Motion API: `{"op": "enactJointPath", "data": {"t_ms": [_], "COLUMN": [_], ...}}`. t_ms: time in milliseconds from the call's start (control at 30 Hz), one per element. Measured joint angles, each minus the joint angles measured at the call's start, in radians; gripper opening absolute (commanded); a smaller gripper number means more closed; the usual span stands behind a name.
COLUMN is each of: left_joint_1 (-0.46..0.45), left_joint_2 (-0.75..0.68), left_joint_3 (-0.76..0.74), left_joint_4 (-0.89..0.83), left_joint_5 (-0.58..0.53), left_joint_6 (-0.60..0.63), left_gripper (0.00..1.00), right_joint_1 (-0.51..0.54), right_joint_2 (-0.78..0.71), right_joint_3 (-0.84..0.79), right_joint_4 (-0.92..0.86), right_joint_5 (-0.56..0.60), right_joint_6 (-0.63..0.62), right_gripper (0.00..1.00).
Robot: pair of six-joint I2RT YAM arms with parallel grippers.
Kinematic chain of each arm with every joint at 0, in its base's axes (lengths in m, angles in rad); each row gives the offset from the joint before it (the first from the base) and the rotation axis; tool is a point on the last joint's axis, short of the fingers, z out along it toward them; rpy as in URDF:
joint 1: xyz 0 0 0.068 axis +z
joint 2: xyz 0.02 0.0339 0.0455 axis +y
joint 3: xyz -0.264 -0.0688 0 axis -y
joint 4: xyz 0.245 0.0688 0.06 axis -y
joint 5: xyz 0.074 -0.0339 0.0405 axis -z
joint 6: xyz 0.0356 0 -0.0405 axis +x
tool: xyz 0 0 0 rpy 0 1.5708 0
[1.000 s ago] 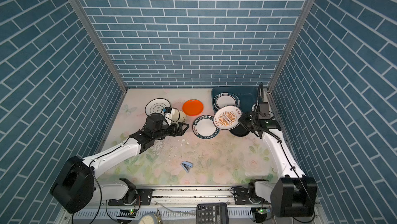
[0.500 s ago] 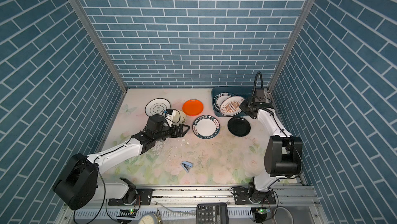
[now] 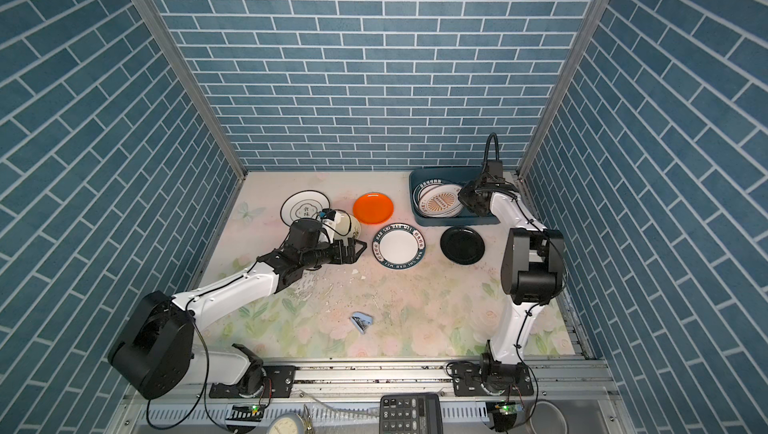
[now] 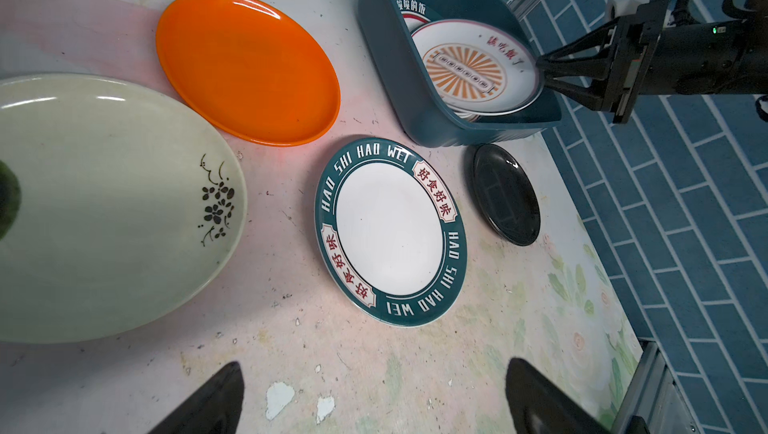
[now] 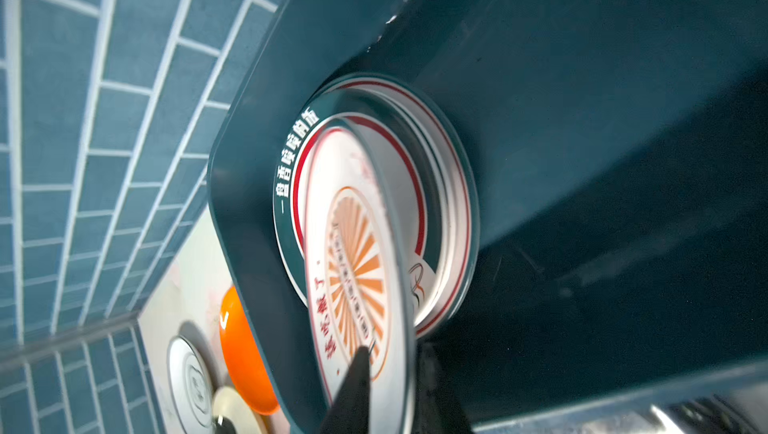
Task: Place the plates into the plastic bin on the countertop
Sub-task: 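Lift the sunburst plate and lower it into the teal bin with the right gripper, then release the plate and withdraw the right gripper from the bin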
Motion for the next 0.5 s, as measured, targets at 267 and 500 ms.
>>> {"op": "enactJointPath", "data": {"t_ms": [267,500], "left_joint_1": [0.0,0.001], "left_joint_2": [0.006,0.005], "left_joint_3": [0.047,0.063], "left_joint_4": [-0.039,-0.08], "left_joint_5": [-0.014,-0.025], "left_joint_6": [-0.01,-0.042], "left_gripper": [1.0,1.0], "right_joint_1": [0.0,0.0], "right_joint_2": [-0.007,-0.277], "right_joint_3": [0.048,-0.109], "right_joint_4": [-0.043,-0.082], "right_joint_5": [-0.079,-0.105], "right_joint_6": [-0.041,-0.08], "right_gripper": [0.68,0.68]}}
